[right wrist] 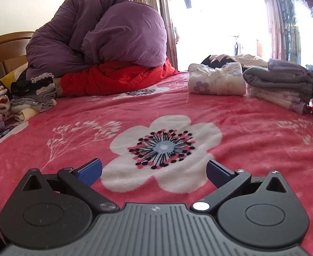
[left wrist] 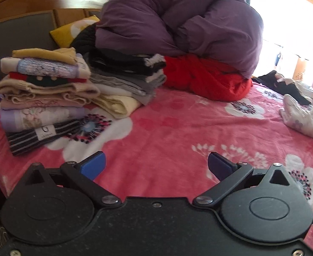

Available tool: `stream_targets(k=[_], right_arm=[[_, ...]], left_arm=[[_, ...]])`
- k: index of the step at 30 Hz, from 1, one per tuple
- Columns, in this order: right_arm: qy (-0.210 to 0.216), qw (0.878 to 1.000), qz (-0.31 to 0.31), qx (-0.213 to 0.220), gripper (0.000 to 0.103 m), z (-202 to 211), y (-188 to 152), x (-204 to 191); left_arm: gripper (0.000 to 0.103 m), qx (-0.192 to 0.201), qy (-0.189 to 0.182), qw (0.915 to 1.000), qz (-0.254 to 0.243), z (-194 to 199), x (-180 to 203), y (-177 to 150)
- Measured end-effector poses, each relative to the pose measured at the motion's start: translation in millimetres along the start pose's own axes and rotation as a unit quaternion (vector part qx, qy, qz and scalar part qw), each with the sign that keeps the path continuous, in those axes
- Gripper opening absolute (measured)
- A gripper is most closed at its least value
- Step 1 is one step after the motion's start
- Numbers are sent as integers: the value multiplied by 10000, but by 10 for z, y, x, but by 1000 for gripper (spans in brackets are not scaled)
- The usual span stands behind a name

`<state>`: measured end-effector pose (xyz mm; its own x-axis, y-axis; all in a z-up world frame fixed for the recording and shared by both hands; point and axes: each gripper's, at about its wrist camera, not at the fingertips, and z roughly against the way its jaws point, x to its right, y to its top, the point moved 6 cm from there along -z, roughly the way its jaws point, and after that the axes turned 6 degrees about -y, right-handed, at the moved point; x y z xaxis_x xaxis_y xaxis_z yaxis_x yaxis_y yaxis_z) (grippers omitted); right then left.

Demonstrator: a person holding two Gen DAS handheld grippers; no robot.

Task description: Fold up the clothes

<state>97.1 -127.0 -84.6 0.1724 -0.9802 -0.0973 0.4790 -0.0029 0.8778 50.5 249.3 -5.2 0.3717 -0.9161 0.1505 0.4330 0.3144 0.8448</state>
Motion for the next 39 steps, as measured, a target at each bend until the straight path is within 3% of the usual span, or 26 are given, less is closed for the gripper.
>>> stream_targets(k=[4,10,13,17,24,27,32,37,39], right_arm=[[96,9996,-248,-85,103,-177,-34,29],[105,9987,-398,-295,103,-420,-40,88],[163,9978,-353,-537,103,-519,-82,68],[230,9969,-342,-677,103,-563,-116,53],[250,9964,-326,-747,103,-575,-132,44],[236,9963,-293,-771,103,-589,-148,33],[234,9960,-281,-818,103,-619,-169,35],[219,9960,-247,-829,103,-630,-178,30],[217,9960,-244,-829,103,-629,-178,30]], left_arm=[[103,137,438,9988,-160,-26,-306,188],[102,355,781,9963,96,-78,-694,535],[99,507,1161,9919,99,-136,-910,713],[76,716,1523,9856,140,-137,-1266,979],[61,988,1672,9804,342,-109,-1939,1363],[54,876,1673,9813,376,-205,-2085,1459],[51,698,1611,9841,261,-370,-2160,1543],[48,456,1823,9821,134,-476,-2213,1586],[31,431,1906,9807,45,-482,-2198,1597]])
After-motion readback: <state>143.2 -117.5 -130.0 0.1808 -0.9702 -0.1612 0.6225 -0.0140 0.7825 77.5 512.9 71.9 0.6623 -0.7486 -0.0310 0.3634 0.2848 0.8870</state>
